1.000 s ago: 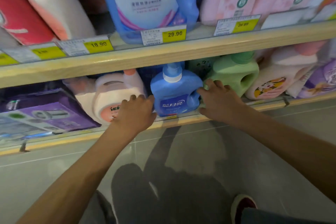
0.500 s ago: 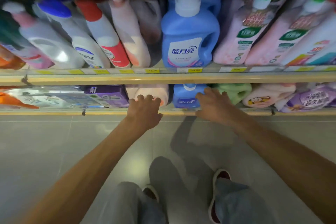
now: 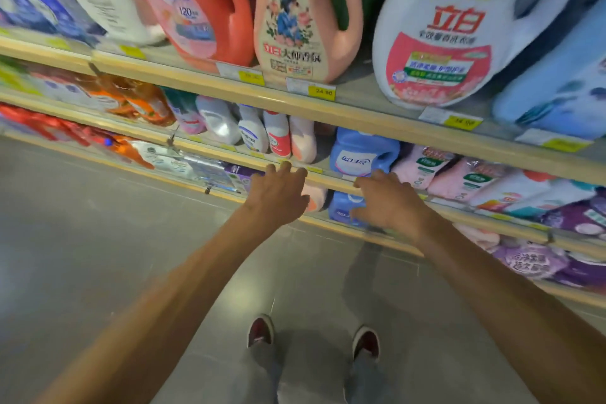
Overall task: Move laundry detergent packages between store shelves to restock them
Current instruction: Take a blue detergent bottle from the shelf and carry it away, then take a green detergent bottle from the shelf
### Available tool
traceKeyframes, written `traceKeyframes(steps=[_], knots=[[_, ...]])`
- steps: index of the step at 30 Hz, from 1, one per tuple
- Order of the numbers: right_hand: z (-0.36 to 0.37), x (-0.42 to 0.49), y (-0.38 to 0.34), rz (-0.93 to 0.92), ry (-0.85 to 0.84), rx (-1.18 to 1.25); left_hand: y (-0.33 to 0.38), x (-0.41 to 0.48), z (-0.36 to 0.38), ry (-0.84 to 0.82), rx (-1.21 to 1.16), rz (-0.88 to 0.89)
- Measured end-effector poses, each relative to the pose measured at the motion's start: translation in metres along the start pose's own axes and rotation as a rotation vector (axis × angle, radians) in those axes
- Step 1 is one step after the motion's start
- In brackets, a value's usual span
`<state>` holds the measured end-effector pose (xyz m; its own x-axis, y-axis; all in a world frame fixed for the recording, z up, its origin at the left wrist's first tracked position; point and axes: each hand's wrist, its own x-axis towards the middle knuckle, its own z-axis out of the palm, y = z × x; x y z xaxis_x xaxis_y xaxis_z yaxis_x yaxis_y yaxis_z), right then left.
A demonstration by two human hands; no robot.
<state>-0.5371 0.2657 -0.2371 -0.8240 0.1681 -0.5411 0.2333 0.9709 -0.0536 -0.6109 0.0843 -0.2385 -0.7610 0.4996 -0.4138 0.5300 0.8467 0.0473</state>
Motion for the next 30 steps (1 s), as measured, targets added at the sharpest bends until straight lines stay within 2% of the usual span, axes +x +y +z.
traceKeyframes(steps=[5,13,24,30], knots=[[-0.049,-0.031,-0.008,-0.065,0.061,-0.039,-0.009,-0.032,-0.057,0.111,-0.084,-0.030],[-0.116,-0.070,-0.022,-0.112,0.113,-0.043,-0.027,-0.073,-0.123,0.167,0.006,-0.055],[-0.183,-0.094,-0.058,-0.151,0.228,0.007,-0.031,-0.088,-0.174,0.226,-0.049,-0.039],[-0.214,-0.109,-0.061,-0.122,0.294,0.013,-0.049,-0.098,-0.205,0.317,-0.016,-0.003]])
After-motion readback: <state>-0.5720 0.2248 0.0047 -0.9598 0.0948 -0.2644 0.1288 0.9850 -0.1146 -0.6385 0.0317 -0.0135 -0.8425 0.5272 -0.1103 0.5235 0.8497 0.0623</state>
